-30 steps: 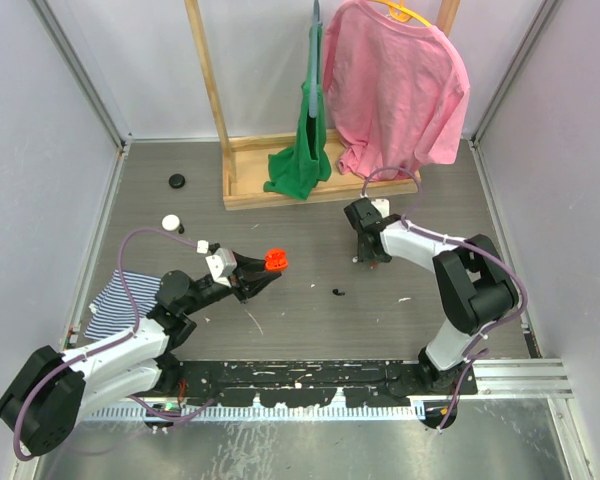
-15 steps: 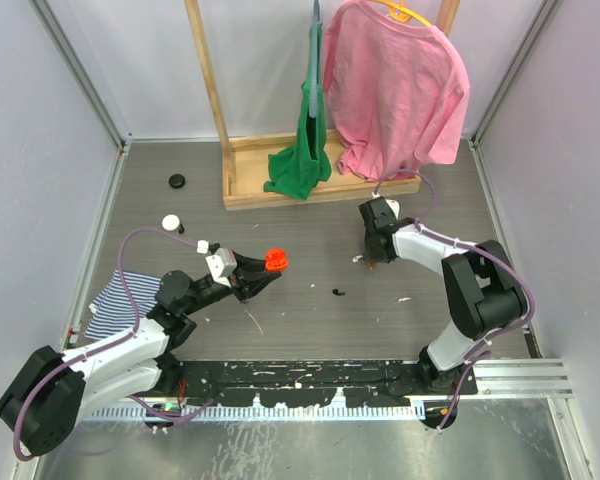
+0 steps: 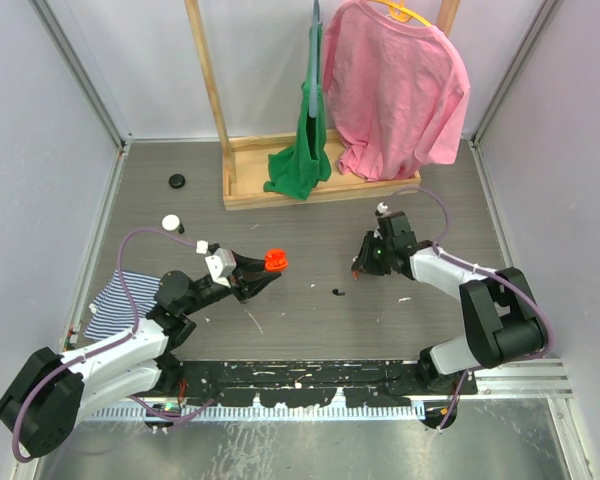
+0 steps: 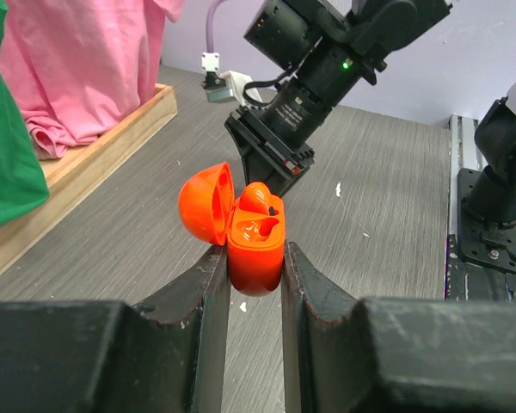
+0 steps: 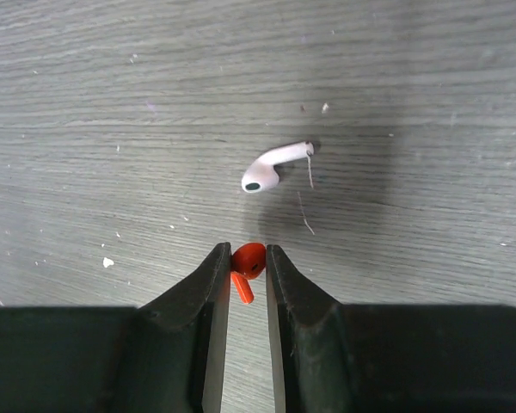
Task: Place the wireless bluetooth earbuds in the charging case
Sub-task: Adjust the earbud at the center of the board.
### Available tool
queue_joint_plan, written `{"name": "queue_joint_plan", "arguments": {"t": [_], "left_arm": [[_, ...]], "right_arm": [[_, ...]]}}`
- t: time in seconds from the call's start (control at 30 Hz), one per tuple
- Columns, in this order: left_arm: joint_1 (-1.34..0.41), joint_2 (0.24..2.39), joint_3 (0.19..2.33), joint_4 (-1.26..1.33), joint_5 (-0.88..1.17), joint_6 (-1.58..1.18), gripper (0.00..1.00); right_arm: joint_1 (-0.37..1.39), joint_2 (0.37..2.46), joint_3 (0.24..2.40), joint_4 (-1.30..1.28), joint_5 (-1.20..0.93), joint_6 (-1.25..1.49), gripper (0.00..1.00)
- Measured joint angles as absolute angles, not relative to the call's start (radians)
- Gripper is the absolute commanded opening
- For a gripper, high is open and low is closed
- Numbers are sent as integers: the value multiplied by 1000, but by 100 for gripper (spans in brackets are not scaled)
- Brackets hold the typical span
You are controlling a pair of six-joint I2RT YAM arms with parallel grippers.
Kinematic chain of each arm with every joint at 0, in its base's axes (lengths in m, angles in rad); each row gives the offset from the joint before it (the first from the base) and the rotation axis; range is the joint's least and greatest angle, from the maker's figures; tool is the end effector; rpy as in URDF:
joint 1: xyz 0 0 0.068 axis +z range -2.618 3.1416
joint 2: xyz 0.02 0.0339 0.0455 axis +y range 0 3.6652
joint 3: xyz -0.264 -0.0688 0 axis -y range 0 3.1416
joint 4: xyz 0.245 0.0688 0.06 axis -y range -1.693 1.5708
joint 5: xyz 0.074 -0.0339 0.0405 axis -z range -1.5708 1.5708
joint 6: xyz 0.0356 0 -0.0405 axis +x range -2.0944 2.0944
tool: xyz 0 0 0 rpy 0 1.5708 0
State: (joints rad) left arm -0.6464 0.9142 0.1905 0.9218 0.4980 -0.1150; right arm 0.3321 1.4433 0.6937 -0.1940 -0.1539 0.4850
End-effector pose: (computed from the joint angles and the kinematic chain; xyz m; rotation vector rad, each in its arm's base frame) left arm 0.1377 -0.1252 0.2261 0.7880 1.2385 -0.9669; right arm 0.2541 0.0934 0.1639 0.1326 2.5754 0.5145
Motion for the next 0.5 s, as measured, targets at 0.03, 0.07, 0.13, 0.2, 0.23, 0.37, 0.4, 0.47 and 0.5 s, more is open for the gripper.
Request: {"name": "queue_joint_plan", "arguments": {"t": [0.03,0.07,0.13,0.2,0.23,0.37,0.4,0.47,0.5], "left_arm": [[-646,914,191,922,498,-115,0],[-646,913,191,922,498,-115,0],[-646,913,191,921,498,-115,0],[-646,912,191,922,498,-115,0],[-646,912,191,922,498,-115,0],[-646,912,191,921,498,-115,0],[-646,912,191,921,498,-115,0],[-646,912,191,921,498,-115,0],[-646,912,191,921,498,-115,0]], "right_arm": [[321,1442,673,-168,-180,490,20],[310,1442,651,-142,-204,495,20],[291,1442,602,-91,-247,509,22],[272,1440,571,-34,-290,516,24],[262,1440,553,2,-313,520,26],[218,1431,501,90,-376,531,32],[208,1425,491,100,-384,531,35],[189,1405,475,101,-387,531,38],[180,1390,470,91,-379,530,40]]}}
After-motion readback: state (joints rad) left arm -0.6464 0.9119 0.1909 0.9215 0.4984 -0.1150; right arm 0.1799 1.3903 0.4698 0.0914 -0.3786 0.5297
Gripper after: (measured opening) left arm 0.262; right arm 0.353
